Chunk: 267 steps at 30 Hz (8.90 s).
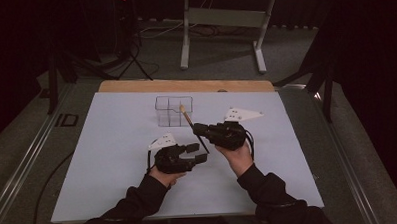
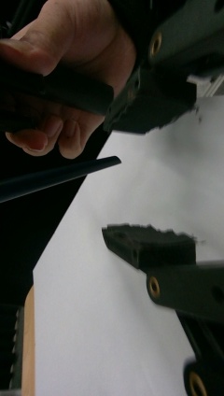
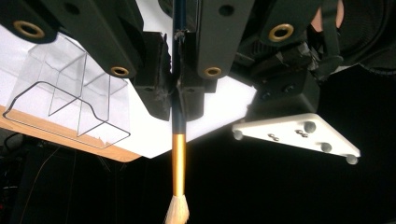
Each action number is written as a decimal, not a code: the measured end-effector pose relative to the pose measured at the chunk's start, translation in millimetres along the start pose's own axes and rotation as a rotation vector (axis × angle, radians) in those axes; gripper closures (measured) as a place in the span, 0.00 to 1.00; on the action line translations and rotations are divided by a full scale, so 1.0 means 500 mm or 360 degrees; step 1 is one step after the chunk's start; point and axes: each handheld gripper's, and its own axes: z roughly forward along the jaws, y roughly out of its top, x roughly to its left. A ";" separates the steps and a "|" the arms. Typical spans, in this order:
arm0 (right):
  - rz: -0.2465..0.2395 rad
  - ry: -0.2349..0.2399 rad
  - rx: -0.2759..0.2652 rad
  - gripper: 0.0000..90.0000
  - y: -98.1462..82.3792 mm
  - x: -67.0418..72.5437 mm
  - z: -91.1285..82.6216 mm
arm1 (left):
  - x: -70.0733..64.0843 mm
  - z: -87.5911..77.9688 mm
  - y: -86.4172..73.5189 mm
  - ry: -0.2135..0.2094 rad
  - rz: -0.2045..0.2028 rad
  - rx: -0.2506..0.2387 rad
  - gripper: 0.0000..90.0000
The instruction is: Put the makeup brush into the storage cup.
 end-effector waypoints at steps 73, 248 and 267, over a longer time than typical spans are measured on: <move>-0.0065 0.0081 0.0328 0.94 -0.051 -0.007 -0.003 | 0.009 -0.004 0.010 0.0067 0.0101 0.0383 0.96; -0.0261 -0.0101 0.0166 0.16 -0.073 -0.011 -0.094 | 0.180 -0.070 0.379 0.0818 0.0386 -0.0106 0.94; -0.0261 -0.0087 0.0171 0.16 -0.075 -0.013 -0.096 | 0.231 -0.037 0.331 0.0871 0.0306 -0.0041 0.93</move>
